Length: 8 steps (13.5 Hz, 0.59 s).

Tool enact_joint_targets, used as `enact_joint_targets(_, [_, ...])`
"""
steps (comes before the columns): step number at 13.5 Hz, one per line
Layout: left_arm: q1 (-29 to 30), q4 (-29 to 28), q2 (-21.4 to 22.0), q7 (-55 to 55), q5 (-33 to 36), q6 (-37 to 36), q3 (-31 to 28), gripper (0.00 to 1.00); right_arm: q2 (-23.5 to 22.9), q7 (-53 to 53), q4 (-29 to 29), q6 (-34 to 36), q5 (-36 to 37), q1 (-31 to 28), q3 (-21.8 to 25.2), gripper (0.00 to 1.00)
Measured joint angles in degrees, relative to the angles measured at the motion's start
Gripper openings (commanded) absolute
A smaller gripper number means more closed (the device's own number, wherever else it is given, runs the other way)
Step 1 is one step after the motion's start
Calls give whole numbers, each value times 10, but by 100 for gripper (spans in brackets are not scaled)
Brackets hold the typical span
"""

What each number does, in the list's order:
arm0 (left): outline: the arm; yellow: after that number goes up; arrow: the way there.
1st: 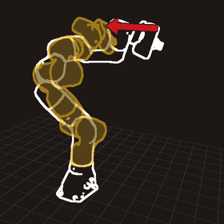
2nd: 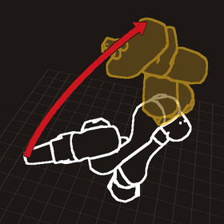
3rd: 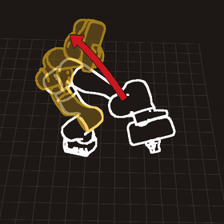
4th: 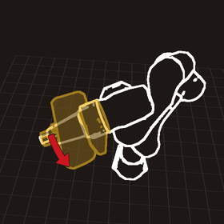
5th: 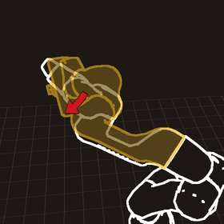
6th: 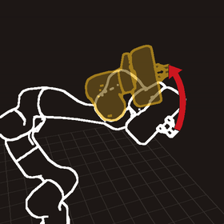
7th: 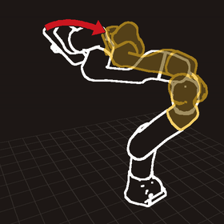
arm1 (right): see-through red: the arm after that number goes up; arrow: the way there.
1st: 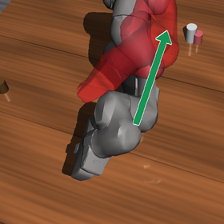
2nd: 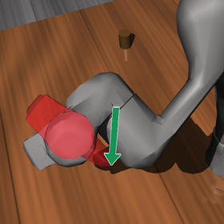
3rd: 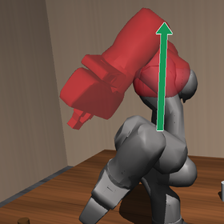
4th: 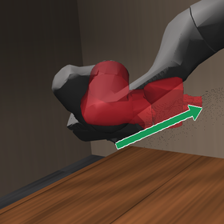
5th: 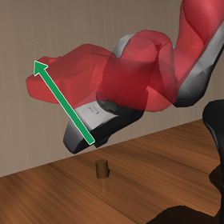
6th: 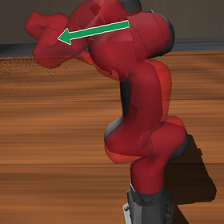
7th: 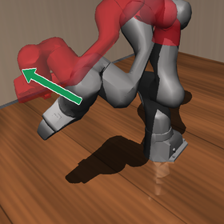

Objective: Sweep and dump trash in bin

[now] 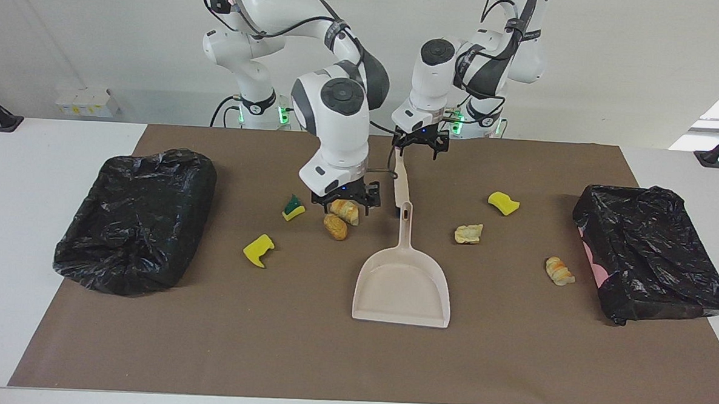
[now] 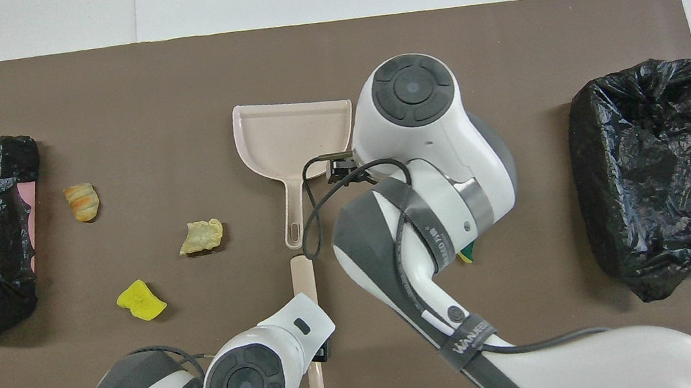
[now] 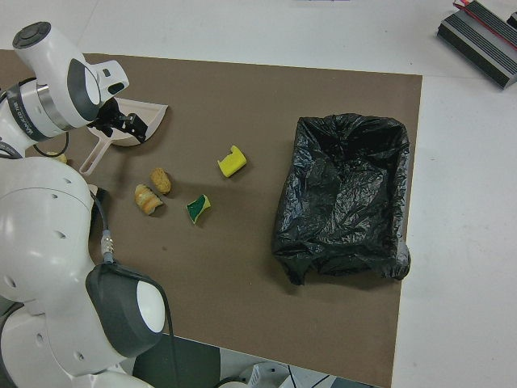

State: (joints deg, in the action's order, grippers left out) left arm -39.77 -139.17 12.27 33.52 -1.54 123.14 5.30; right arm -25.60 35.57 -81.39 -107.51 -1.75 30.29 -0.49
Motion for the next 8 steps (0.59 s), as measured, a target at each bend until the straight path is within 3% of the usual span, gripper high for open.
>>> enact_joint_targets(4, [-55,-27,-24,44,0,42,0,100,-89,76,107,-7,-1,27,-10,98])
enact_joint_targets(8, [-77,-43,-24,84,-1,49,0,59,-138,84,134,-30,-2,42,-20,91])
